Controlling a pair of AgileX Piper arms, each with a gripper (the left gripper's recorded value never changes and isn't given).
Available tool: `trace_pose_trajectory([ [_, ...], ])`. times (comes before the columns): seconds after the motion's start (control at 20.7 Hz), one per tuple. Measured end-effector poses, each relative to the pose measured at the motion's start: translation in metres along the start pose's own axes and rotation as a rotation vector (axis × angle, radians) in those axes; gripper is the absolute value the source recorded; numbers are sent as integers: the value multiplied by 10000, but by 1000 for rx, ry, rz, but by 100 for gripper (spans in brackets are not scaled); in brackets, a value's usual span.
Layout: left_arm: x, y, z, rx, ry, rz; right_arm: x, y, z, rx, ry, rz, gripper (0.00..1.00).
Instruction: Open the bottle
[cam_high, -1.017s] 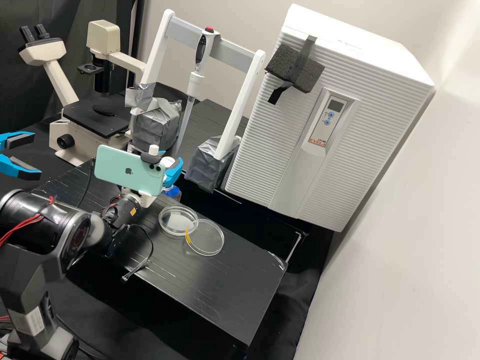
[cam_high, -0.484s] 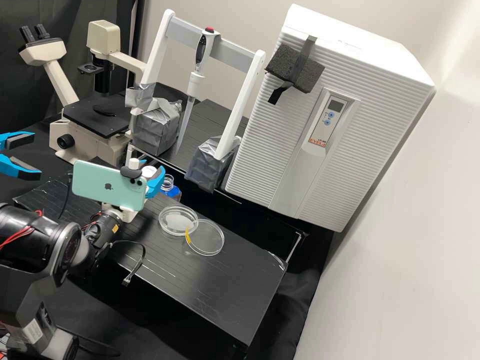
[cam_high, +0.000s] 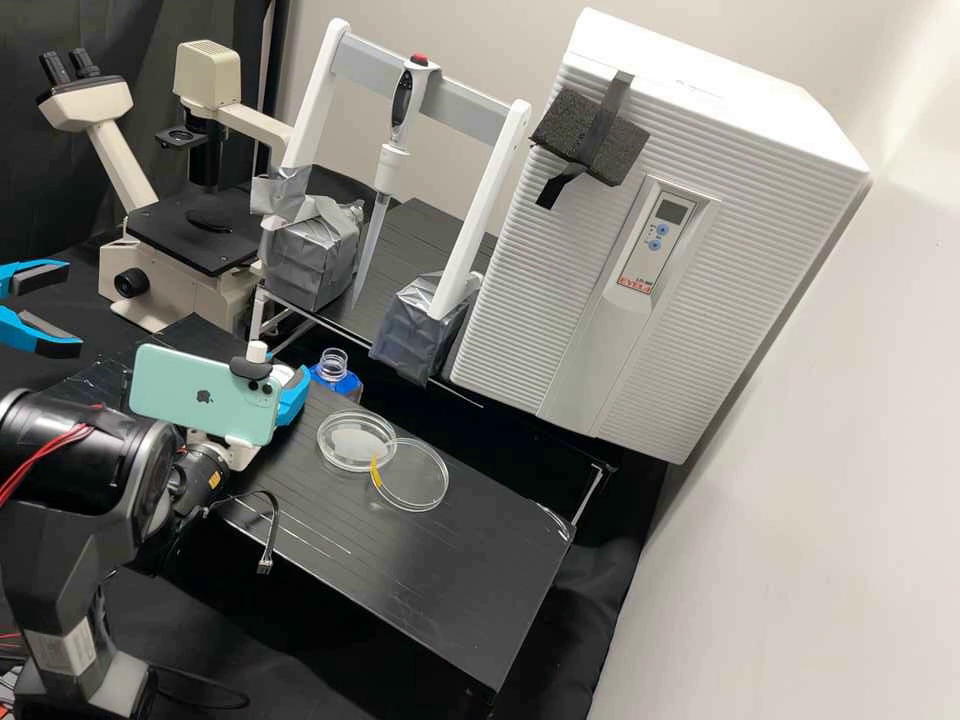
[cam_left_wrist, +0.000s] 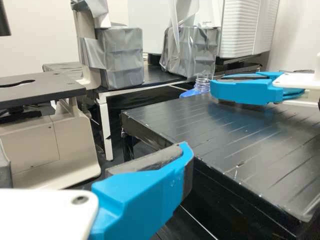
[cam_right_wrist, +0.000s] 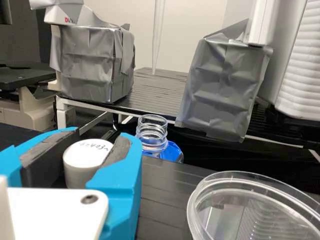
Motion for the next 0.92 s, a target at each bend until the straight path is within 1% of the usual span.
trace_pose_trajectory([
  [0.77,8,-2,13,0,-7,-1,-2,4,10,3,-5,2,0],
  [0.92,8,-2,13,0,-7,-1,1,28,39,5,-22,16,0],
])
